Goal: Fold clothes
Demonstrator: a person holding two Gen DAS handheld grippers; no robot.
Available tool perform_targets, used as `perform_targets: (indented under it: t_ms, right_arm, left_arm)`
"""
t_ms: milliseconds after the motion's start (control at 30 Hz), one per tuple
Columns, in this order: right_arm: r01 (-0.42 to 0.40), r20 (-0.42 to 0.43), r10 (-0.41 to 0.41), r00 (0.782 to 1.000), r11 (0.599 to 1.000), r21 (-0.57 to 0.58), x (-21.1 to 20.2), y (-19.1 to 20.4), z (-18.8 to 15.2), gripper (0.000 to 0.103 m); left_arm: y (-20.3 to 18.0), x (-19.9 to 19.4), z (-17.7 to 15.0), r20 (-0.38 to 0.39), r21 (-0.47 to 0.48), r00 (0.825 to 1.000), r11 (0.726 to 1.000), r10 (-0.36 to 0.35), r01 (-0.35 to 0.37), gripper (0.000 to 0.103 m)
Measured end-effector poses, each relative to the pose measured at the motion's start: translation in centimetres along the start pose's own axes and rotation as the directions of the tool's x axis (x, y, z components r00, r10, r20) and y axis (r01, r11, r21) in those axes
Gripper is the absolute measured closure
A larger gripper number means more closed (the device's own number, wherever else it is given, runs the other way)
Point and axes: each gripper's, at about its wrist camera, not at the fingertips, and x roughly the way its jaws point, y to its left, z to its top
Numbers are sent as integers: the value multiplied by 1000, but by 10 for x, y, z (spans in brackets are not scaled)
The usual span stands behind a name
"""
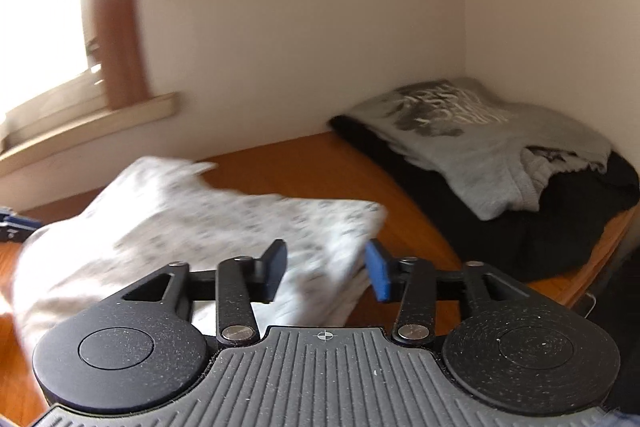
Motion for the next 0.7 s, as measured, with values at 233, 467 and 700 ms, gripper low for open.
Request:
perform_targets:
  t_ms: [233, 467, 700]
  right_arm:
    - [-99, -28, 96, 995, 987, -123, -19, 52, -22, 51]
    - [-113, -27, 111, 993, 985, -132, -33, 62, -34, 51]
    - [-175, -53, 167, 984, 967, -187, -44, 86, -45, 51]
  left_arm:
    - [-7, -4, -14, 8, -37, 1000, 999, -15, 16, 51]
    - [-18, -25, -13, 96, -36, 995, 999, -38, 42, 42]
    - [-40, -4, -20, 27, 60, 1000, 998, -2, 0, 54]
